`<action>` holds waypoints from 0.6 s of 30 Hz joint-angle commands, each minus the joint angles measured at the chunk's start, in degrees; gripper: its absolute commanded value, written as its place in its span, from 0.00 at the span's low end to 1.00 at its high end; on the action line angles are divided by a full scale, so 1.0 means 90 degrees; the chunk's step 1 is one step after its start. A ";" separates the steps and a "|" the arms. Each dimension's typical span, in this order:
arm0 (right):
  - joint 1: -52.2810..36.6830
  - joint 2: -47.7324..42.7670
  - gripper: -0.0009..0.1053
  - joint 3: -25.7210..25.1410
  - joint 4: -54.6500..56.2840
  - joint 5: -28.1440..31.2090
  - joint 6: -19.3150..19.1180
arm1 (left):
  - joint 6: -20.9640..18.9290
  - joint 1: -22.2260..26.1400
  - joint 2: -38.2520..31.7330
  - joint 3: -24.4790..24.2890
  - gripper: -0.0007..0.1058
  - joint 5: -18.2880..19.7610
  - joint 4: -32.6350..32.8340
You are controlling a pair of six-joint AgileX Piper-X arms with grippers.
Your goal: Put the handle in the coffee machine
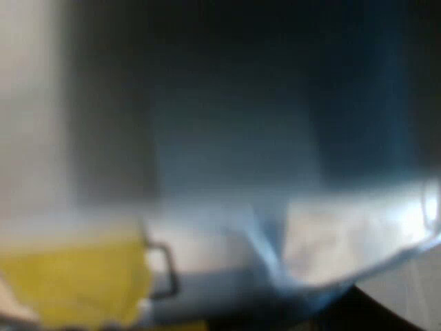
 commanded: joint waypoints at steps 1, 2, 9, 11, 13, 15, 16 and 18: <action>-0.0033 -0.0171 0.29 -0.0109 -0.0324 -0.0098 -0.0085 | 0.0150 0.0239 -0.0416 -0.0054 0.66 0.0342 0.0191; -0.0033 -0.0171 0.29 -0.0109 -0.0324 -0.0098 -0.0085 | 0.0150 0.0279 -0.0489 -0.0054 0.66 0.0343 0.0190; -0.0033 -0.0183 0.29 -0.0109 -0.0357 -0.0122 -0.0073 | 0.0150 0.0926 -0.0735 -0.0287 0.66 0.0596 0.0270; -0.0033 -0.0183 0.29 -0.0109 -0.0409 -0.0158 -0.0073 | 0.0126 0.1016 -0.0735 -0.0378 0.65 0.0641 0.0270; -0.0033 -0.0183 0.29 -0.0109 -0.0473 -0.0157 -0.0073 | -0.0130 0.1037 -0.0700 -0.0669 0.30 0.0149 0.0014; -0.0033 -0.0183 0.29 -0.0109 -0.0479 -0.0157 -0.0073 | -0.0328 0.1005 -0.0598 -0.0785 0.06 0.0090 -0.0169; -0.0033 -0.0183 0.29 -0.0109 -0.0471 -0.0157 -0.0073 | -0.0356 0.0981 -0.0458 -0.0921 0.02 0.0091 -0.0207; -0.0033 -0.0183 0.29 -0.0109 -0.0475 -0.0157 -0.0073 | -0.0654 0.0964 -0.0171 -0.1136 0.02 0.0091 -0.0201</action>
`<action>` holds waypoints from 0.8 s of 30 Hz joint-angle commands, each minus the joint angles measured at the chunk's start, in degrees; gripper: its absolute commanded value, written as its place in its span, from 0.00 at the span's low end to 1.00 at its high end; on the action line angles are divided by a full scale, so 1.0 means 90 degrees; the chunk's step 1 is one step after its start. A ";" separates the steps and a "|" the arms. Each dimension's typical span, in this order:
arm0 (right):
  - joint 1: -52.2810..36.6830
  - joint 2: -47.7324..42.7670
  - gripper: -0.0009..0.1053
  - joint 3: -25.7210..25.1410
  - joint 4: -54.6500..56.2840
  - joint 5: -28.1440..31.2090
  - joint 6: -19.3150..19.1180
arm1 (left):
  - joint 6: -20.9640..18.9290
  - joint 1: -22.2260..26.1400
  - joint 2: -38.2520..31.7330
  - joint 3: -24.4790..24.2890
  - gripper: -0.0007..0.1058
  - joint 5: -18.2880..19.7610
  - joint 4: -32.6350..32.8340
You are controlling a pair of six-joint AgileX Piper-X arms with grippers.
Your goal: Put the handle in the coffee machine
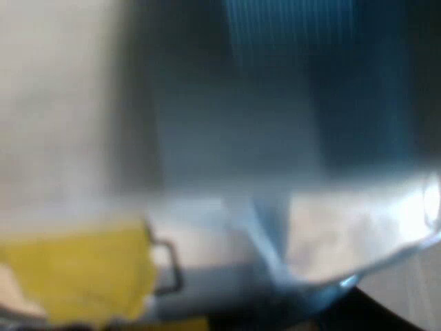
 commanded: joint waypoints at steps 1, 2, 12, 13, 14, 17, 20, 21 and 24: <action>-0.0033 -0.0195 0.29 -0.0109 -0.0395 -0.0131 -0.0073 | -0.0499 -0.0052 0.0470 -0.0372 0.02 -0.0049 -0.0100; -0.0033 -0.0195 0.29 -0.0109 -0.0395 -0.0131 -0.0073 | -0.0537 -0.0052 0.0704 -0.0531 0.02 -0.0091 -0.0069; -0.0033 -0.0195 0.29 -0.0109 -0.0395 -0.0131 -0.0073 | 0.0001 -0.0107 0.1614 -0.1153 0.02 -0.0422 0.0859; -0.0033 -0.0195 0.29 -0.0109 -0.0395 -0.0131 -0.0073 | 0.0400 -0.0144 0.1715 -0.1151 0.02 -0.0709 0.1176; -0.0033 -0.0195 0.29 -0.0109 -0.0395 -0.0131 -0.0073 | 0.0696 -0.0180 0.1763 -0.1151 0.02 -0.0832 0.1383; -0.0033 -0.0195 0.29 -0.0109 -0.0395 -0.0131 -0.0073 | 0.1345 -0.0273 0.1856 -0.1151 0.02 -0.0859 0.2045; -0.0033 -0.0195 0.29 -0.0109 -0.0395 -0.0131 -0.0073 | 0.1554 -0.0392 0.1868 -0.1151 0.02 -0.0955 0.2273; -0.0033 -0.0195 0.29 -0.0109 -0.0395 -0.0131 -0.0073 | 0.1553 -0.0409 0.1868 -0.1151 0.02 -0.0959 0.2273; -0.0033 -0.0195 0.29 -0.0109 -0.0395 -0.0131 -0.0073 | 0.1553 -0.0512 0.1868 -0.1151 0.02 -0.0960 0.2324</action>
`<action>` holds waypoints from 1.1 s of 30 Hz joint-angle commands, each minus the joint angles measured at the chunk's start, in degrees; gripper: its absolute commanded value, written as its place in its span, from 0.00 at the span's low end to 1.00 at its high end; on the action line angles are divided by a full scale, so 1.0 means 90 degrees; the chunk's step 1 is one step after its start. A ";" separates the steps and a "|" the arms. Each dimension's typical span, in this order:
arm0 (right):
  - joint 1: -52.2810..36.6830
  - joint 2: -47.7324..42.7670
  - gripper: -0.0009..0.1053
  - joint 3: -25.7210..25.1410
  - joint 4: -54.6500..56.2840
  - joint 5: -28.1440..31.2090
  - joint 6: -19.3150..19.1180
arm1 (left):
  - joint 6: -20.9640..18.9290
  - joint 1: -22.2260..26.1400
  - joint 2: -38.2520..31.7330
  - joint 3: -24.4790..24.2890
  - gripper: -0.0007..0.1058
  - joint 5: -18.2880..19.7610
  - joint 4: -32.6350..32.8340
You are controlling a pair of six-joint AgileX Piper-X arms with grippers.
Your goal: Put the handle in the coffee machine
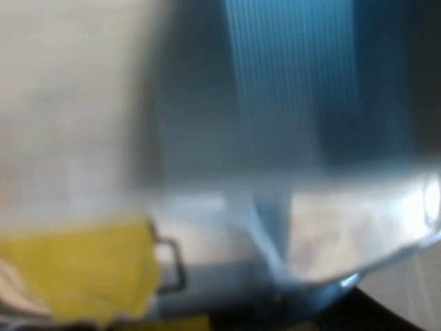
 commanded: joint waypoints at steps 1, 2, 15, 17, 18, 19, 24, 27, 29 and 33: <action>-0.0033 -0.0195 0.29 -0.0109 -0.0395 -0.0131 -0.0073 | 0.0085 -0.0112 -0.0072 -0.0039 0.02 0.0011 0.0174; -0.0033 -0.0195 0.29 -0.0109 -0.0395 -0.0131 -0.0073 | 0.0195 -0.0155 -0.0072 -0.0039 0.02 0.0011 0.0301; -0.0033 -0.0195 0.29 -0.0109 -0.0395 -0.0131 -0.0073 | 0.1447 -0.0243 -0.0120 -0.0026 0.01 0.0179 0.1889; -0.0033 -0.0195 0.29 -0.0109 -0.0395 -0.0131 -0.0073 | 0.1465 -0.0243 -0.0143 0.0011 0.01 0.0276 0.1902; -0.0033 -0.0195 0.29 -0.0109 -0.0395 -0.0131 -0.0073 | 0.1465 -0.0243 -0.0147 0.0011 0.01 0.0284 0.1902; -0.0033 -0.0195 0.29 -0.0109 -0.0395 -0.0131 -0.0073 | 0.1465 -0.0281 -0.0142 0.0010 0.01 0.0315 0.1902; -0.0033 -0.0195 0.29 -0.0109 -0.0395 -0.0131 -0.0086 | 0.1465 -0.0484 -0.0142 0.0045 0.01 0.0268 0.1902; -0.0033 -0.0195 0.29 -0.0109 -0.0395 -0.0131 -0.0148 | 0.1185 -0.0897 -0.0172 0.0044 0.01 0.0097 0.1807; -0.0033 -0.0195 0.29 -0.0109 -0.0395 -0.0131 -0.0163 | 0.0653 -0.0982 -0.0215 0.0080 0.01 -0.0015 0.1565; -0.0033 -0.0195 0.29 -0.0109 -0.0395 -0.0131 -0.0235 | -0.0098 -0.0991 -0.0460 0.0410 0.01 -0.0278 0.0827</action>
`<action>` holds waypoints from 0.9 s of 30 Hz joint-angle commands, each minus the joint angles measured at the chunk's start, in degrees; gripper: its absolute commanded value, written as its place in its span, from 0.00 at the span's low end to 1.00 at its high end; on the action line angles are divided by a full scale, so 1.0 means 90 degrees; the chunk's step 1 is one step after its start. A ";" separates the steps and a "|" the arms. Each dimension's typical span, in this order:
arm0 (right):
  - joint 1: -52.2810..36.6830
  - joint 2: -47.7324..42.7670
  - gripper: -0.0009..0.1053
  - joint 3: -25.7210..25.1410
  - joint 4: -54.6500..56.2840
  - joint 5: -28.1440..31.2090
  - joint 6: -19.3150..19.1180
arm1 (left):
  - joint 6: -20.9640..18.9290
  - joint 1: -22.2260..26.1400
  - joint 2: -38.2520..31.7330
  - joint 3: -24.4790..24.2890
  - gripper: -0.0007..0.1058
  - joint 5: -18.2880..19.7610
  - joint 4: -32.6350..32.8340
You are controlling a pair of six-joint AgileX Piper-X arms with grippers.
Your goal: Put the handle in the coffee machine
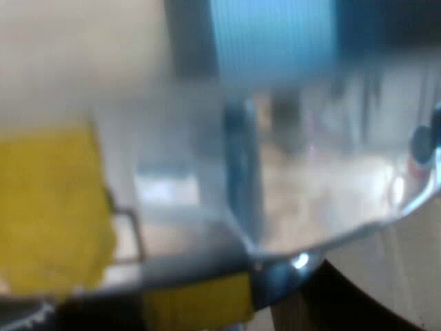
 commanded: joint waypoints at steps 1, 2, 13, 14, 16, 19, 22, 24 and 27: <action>-0.0033 -0.0210 0.29 -0.0141 -0.0332 -0.0299 -0.0103 | -0.0881 -0.0084 -0.0377 0.0412 0.01 -0.0152 -0.0668; -0.0033 -0.0210 0.29 -0.0141 -0.0332 -0.0299 -0.0103 | -0.0979 -0.0096 -0.0504 0.0580 0.01 -0.0249 -0.0838; -0.0033 -0.0210 0.29 -0.0141 -0.0285 -0.0299 -0.0136 | -0.1952 -0.0759 -0.1930 0.2538 0.01 -0.0836 -0.2642; -0.0033 -0.0210 0.29 -0.0141 -0.0274 -0.0299 -0.0136 | -0.1973 -0.0777 -0.1937 0.2542 0.01 -0.0845 -0.2654; -0.0004 -0.0210 0.29 -0.0141 -0.0260 -0.0299 -0.0183 | -0.2225 -0.1030 -0.1972 0.2542 0.01 -0.1027 -0.2887; 0.0023 -0.0210 0.29 -0.0141 -0.0123 -0.0265 -0.0270 | -0.2364 -0.1296 -0.1971 0.2542 0.01 -0.1292 -0.3081; 0.0071 -0.0242 0.29 -0.0073 -0.0085 -0.0149 -0.0231 | -0.2590 -0.1429 -0.1971 0.2542 0.01 -0.1344 -0.3107; 0.0131 -0.0356 0.29 0.0102 0.0229 -0.0151 -0.0105 | -0.2729 -0.1436 -0.1971 0.2542 0.01 -0.1344 -0.3143; 0.0176 -0.0533 0.29 0.0336 0.0744 -0.0122 0.0241 | -0.2733 -0.1436 -0.1971 0.2542 0.01 -0.1343 -0.3082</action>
